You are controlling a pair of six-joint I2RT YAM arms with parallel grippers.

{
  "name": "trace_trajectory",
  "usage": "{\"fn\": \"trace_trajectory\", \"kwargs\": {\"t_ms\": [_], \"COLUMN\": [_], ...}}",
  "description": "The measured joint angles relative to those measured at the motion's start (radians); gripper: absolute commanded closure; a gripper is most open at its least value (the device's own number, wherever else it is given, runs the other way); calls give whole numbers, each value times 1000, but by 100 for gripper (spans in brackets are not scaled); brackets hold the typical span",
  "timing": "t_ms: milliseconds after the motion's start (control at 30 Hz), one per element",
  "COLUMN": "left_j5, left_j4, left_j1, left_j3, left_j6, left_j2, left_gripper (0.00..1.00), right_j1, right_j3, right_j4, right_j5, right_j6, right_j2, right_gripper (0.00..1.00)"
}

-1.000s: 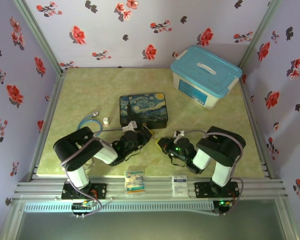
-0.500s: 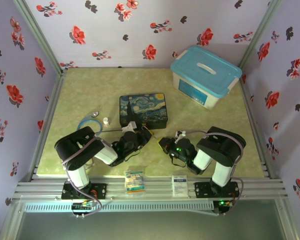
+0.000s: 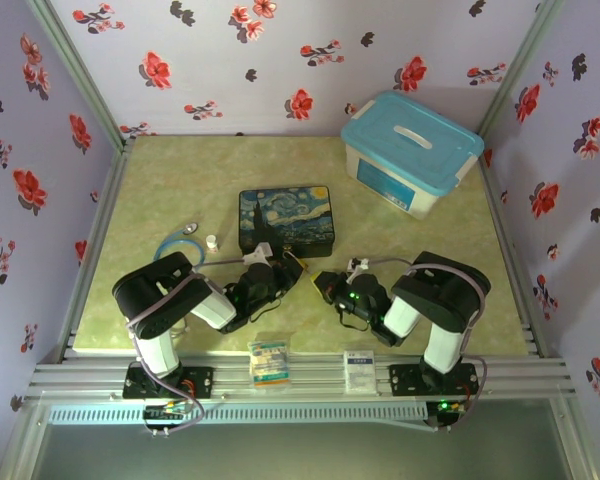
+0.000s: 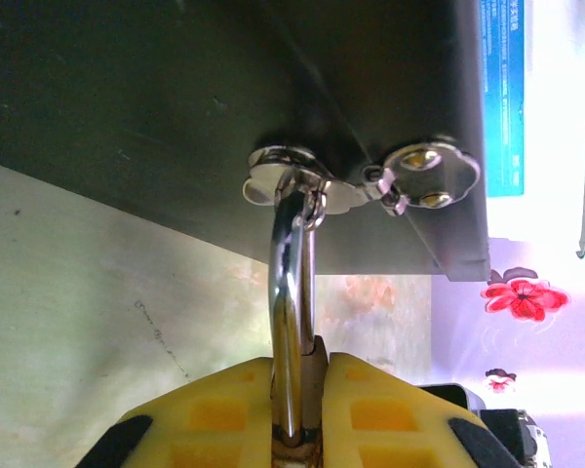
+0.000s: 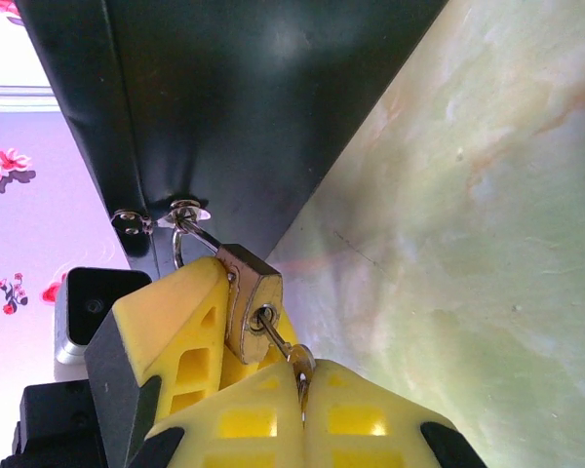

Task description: Unlock a padlock with a key

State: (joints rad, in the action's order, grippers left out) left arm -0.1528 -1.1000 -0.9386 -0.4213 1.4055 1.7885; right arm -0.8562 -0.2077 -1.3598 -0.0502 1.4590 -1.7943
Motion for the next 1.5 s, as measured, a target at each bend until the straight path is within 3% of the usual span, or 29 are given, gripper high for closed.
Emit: {"fn": "trace_trajectory", "kwargs": {"t_ms": [600,1033,1500], "left_j5": [-34,-53,-121], "left_j4": [-8,-14,-14], "left_j1": [-14,-28,-23], "left_j3": [-2,-16,-20], "left_j6": [11,23,31], "left_j2": [0,0,20], "left_gripper": [100,100,100], "right_j1": [-2,-45,-45], "right_j3": [-5,-13,-94], "right_j4": [11,22,131], "right_j5": [4,122,107], "right_j6": [121,226,49], "right_j2": [13,29,18], "right_gripper": [100,100,100]}}
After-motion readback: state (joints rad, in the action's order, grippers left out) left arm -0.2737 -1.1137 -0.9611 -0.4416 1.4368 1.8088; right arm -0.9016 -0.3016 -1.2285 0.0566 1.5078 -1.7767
